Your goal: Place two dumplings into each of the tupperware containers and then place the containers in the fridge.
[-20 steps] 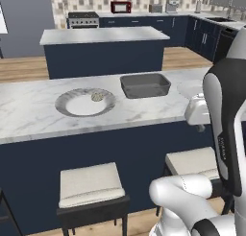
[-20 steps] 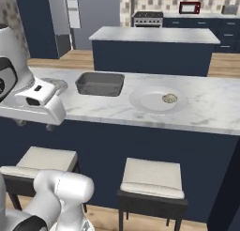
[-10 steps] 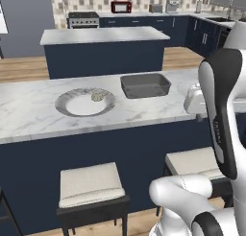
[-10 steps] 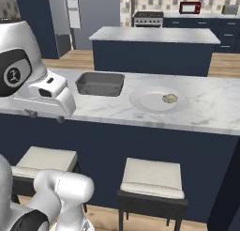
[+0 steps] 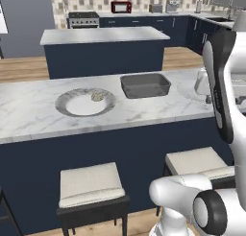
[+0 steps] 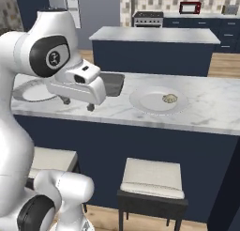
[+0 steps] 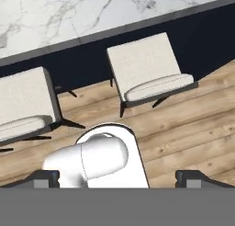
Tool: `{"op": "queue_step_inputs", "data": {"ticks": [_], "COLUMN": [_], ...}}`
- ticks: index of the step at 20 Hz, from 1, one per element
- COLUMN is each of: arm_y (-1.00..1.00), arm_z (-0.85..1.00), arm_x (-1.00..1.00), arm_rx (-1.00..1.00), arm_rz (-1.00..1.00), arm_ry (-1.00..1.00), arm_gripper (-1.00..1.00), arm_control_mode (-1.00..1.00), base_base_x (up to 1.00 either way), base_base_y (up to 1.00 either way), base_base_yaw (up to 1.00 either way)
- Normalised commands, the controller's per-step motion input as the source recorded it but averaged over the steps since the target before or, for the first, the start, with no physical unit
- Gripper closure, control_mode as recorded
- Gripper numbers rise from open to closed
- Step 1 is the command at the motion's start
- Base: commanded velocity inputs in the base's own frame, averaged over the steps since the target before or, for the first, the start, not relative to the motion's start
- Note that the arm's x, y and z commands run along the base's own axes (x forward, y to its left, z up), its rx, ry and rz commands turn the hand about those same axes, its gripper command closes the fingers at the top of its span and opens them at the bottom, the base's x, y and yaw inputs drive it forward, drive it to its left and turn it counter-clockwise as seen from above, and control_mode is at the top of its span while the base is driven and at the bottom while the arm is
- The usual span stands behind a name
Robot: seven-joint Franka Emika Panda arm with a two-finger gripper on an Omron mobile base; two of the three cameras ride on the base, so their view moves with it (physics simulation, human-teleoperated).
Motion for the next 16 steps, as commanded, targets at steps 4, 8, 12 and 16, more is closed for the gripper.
{"op": "queue_step_inputs", "data": {"ticks": [4, 8, 12, 16], "arm_y": [-0.44, -0.39, -0.53, -0.41], "arm_z": [-0.24, -0.34, -0.40, -0.27], "arm_x": [0.93, 0.96, 0.66, 0.71], "arm_rx": [0.00, 0.00, 0.00, 0.00], "arm_rz": [-0.06, -0.08, -0.06, -0.07], "arm_ry": [0.00, 0.00, 0.00, 0.00], "arm_gripper": [-1.00, -1.00, -1.00, -1.00], "arm_control_mode": [-1.00, -1.00, -1.00, -1.00], "base_base_x": [0.00, 0.00, 0.00, 0.00], "base_base_y": [0.00, 0.00, 0.00, 0.00], "base_base_yaw": [0.00, 0.00, 0.00, 0.00]}}
